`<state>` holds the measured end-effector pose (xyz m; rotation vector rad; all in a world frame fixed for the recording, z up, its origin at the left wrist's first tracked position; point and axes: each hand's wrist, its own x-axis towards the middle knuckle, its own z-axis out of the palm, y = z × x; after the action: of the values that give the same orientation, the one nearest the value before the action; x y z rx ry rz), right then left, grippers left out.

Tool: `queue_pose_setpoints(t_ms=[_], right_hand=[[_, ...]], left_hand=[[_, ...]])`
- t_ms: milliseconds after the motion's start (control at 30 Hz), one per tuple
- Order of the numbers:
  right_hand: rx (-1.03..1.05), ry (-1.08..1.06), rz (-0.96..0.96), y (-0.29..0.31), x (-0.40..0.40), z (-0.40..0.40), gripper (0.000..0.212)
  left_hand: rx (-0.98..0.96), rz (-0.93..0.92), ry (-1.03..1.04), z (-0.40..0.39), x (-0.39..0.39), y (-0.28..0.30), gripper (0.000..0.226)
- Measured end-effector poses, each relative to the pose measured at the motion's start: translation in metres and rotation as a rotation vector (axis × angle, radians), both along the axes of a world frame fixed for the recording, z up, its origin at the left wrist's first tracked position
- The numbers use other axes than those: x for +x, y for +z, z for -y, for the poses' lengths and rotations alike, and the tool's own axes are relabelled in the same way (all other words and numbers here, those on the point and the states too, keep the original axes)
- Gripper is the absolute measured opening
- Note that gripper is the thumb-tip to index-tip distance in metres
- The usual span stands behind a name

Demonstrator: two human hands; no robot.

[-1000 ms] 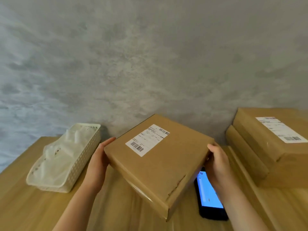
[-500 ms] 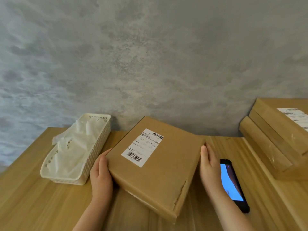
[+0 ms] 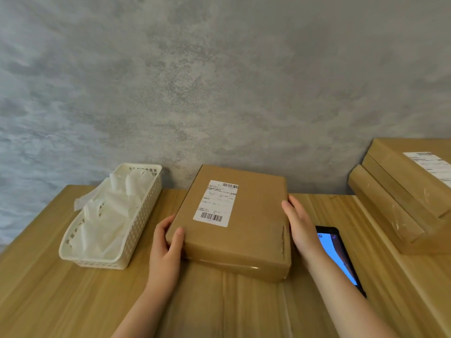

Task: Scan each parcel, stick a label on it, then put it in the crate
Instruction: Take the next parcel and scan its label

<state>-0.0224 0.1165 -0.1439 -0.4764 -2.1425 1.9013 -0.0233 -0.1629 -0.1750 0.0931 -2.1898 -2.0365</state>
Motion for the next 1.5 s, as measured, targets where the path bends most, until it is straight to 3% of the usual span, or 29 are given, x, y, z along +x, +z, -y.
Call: queue_pose_setpoints(t_ms=[233,400,533,600,700,833,1133,1500], right_hand=[[0.074,0.072,0.065,0.011,-0.019,-0.015,0.045],[0.172,-0.093,0.103,0.003,0.005,-0.034,0.046],[0.558,-0.22,0.225,-0.02,0.046,-0.057,0.043],[0.769,-0.254,0.318,-0.028,0.067,-0.062,0.055],[0.904,-0.241,0.402,-0.036,0.086,-0.059,0.081],[0.931,-0.249,0.48,-0.037,0.092,-0.056,0.102],[0.83,-0.205,0.441,-0.019,0.09,-0.055,0.092],[0.944,-0.055,0.326,0.099,0.06,-0.022,0.087]], left_hand=[[-0.091,-0.036,-0.215,0.006,-0.001,-0.003,0.081],[-0.067,-0.069,-0.241,0.007,0.001,-0.002,0.078],[-0.066,-0.084,-0.219,0.007,0.0,-0.004,0.066],[-0.055,-0.081,-0.218,0.007,-0.001,-0.005,0.063],[-0.048,-0.068,-0.221,0.007,-0.002,-0.008,0.058],[-0.051,-0.077,-0.226,0.006,-0.001,-0.009,0.054],[-0.014,-0.112,-0.229,0.007,-0.001,-0.008,0.051],[-0.038,-0.116,-0.234,0.007,0.001,-0.005,0.042]])
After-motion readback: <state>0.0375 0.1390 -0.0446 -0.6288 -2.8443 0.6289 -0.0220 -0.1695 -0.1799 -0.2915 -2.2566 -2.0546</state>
